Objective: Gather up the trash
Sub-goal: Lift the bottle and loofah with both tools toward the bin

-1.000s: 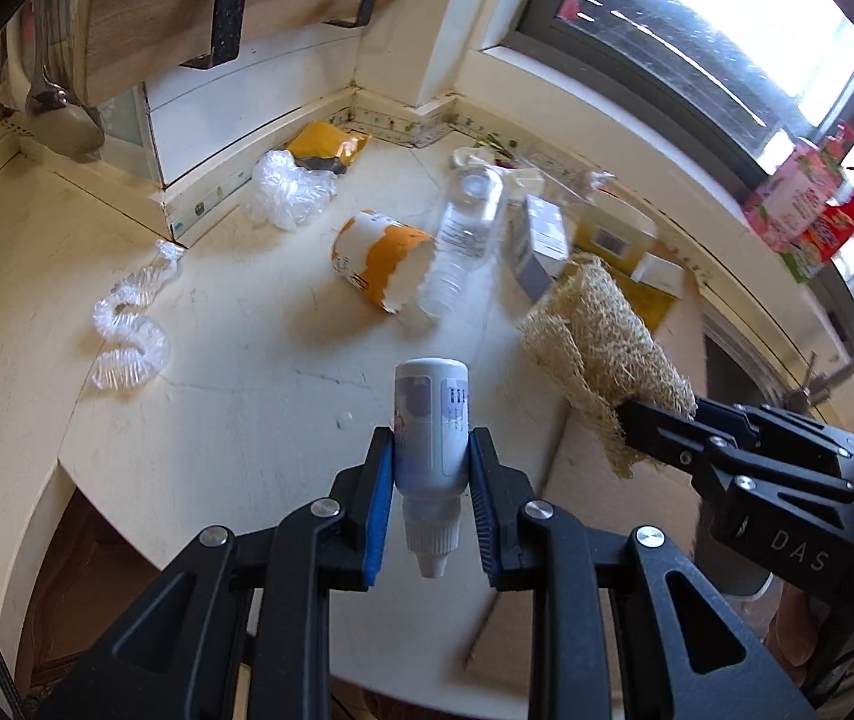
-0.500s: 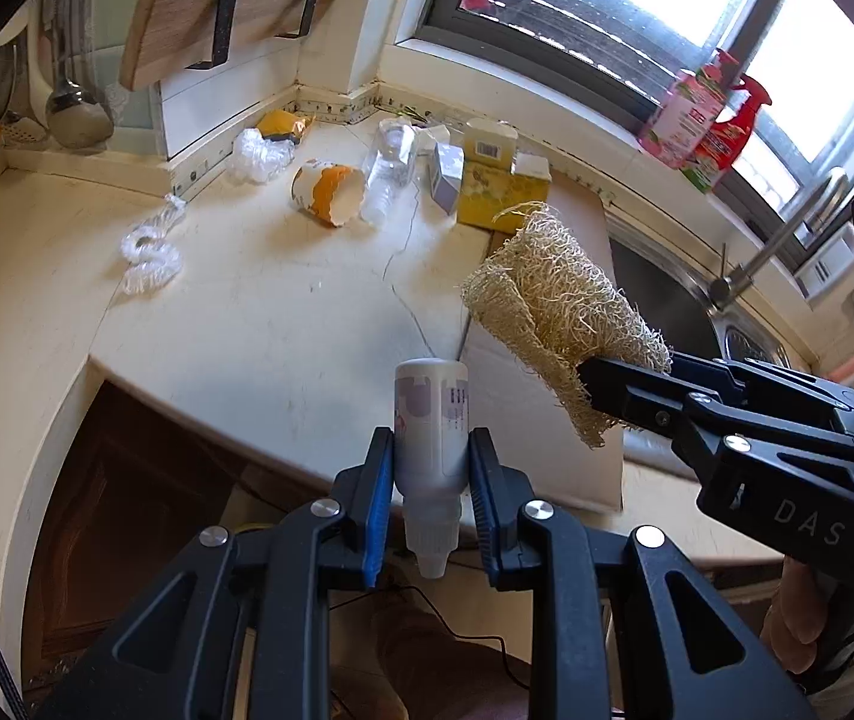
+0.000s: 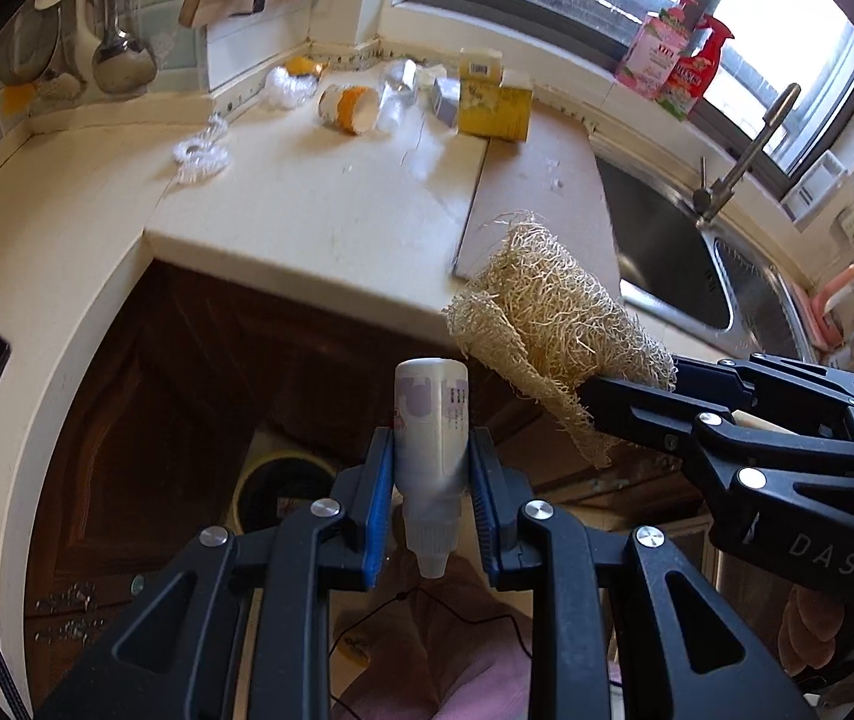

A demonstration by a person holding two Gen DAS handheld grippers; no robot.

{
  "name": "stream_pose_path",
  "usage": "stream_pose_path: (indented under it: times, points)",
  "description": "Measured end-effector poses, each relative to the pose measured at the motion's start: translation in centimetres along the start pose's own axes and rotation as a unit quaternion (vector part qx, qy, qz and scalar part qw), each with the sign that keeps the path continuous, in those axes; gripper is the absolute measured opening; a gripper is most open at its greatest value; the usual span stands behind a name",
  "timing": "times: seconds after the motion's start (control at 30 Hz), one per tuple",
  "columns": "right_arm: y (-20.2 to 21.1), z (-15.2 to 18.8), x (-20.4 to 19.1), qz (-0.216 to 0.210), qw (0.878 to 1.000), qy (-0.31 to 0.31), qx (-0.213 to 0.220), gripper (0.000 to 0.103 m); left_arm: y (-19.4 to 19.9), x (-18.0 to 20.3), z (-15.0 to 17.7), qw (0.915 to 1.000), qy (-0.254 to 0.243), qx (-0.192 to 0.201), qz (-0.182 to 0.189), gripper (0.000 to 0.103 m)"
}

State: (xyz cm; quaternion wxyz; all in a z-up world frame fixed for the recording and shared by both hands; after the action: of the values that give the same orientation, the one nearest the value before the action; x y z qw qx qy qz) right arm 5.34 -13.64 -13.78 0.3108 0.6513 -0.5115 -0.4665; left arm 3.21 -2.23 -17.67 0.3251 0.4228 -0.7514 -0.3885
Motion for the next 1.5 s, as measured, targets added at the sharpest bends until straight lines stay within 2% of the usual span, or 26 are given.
stream_pose_path:
  times: [0.23, 0.53, 0.77, 1.1, 1.33, 1.5]
  points:
    - [-3.8, 3.6, -2.2, -0.011, 0.998, 0.017, -0.057, 0.032, -1.2, -2.6, 4.8, 0.9986, 0.03, -0.04, -0.018, 0.023]
    - [-10.7, 5.7, -2.9, -0.016, 0.993, 0.02, -0.116, 0.032, -4.8, -5.9, 9.2, 0.9935, 0.066, -0.079, -0.048, 0.023]
    - [-17.4, 7.3, -2.3, -0.019, 0.986, 0.006, -0.165, 0.032, -9.9, -8.9, 12.5, 0.9865, 0.097, -0.112, -0.07, 0.023]
    - [-28.9, 10.0, -1.0, -0.011, 0.973, -0.015, -0.23, 0.032, -19.8, -14.1, 16.2, 0.9735, 0.151, -0.144, -0.093, 0.023]
    - [-35.2, 11.0, 0.8, 0.008, 0.966, -0.032, -0.257, 0.032, -26.2, -16.5, 18.5, 0.9633, 0.171, -0.179, -0.103, 0.023]
    - [-37.9, 11.4, 1.2, 0.021, 0.964, -0.031, -0.262, 0.032, -30.0, -17.7, 19.4, 0.9539, 0.194, -0.202, -0.107, 0.023]
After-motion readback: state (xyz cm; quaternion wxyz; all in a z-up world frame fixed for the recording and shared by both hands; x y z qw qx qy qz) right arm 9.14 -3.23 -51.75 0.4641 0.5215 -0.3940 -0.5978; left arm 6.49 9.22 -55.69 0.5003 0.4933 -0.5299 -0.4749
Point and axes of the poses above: each gripper's, at about its wrist camera, not at the fingertips, and y roughly against the way its jaws point, x to its right, z to its underside, the point moved 1 cm from there along -y, roughly the way its jaws point, and after that the axes turned 8 degrees about -y, right-handed, at the moved point
